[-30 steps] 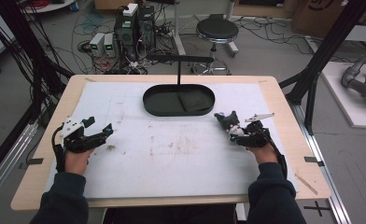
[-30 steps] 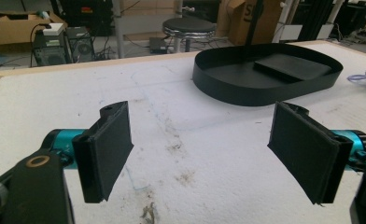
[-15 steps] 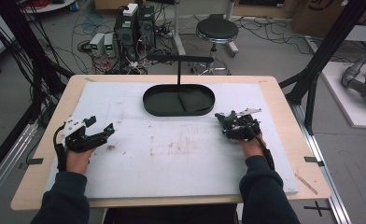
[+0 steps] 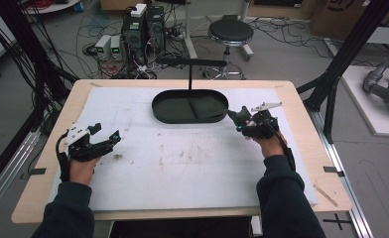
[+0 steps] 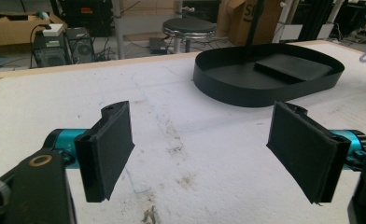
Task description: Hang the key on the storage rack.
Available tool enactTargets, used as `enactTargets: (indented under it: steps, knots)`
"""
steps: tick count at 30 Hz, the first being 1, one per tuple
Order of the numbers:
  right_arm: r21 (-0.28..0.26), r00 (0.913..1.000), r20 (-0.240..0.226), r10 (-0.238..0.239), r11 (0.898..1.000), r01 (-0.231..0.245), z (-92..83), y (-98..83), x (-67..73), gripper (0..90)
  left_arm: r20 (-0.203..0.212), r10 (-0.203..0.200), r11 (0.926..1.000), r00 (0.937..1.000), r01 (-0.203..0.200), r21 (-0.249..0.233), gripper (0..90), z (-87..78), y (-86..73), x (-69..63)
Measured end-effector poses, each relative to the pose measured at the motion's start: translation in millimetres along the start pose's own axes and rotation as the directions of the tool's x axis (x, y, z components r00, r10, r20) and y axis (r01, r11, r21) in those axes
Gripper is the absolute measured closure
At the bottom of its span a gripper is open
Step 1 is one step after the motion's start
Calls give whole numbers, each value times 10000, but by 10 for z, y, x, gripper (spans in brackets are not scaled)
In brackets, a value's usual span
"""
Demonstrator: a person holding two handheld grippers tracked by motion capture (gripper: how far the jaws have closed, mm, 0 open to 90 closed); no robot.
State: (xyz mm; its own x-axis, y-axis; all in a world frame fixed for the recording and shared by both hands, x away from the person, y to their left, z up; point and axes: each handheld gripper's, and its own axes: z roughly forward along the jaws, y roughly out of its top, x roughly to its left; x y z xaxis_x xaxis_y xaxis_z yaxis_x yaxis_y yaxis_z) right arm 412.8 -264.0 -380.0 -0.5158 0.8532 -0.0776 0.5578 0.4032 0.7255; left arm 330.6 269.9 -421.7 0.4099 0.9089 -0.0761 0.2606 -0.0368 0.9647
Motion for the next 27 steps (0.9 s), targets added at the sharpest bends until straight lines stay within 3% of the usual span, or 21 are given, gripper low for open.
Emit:
enactTargets:
  steps: [4,5,7,11,19,23,27]
  knots:
    - [-554,9995,-18,-331,9979,329,-107,254,39,403,40,4,10000,10000,-4,-21,217,-3,2,1]
    - [-926,9992,-2,-403,9949,401,-149,382,56,404,41,7,10000,10000,-7,-30,217,-4,3,1]
    - [-1105,9991,-20,-419,9930,414,-161,419,58,403,48,20,10000,10000,-20,-31,217,-7,4,3]
    - [-1838,9993,-132,-354,9824,324,-216,661,72,404,28,-12,10000,10000,13,-62,217,-15,4,14]
    - [-2016,9997,-56,-254,9792,238,-224,951,37,403,-18,-54,9999,10000,54,-87,217,-24,1,34]
    - [-1772,9999,66,-134,9841,144,-156,1109,19,404,-3,-40,10000,10000,40,-81,217,-24,2,33]
    - [-1898,9999,145,13,9818,15,-101,1246,27,403,2,-59,9999,10000,59,-95,217,-22,1,34]
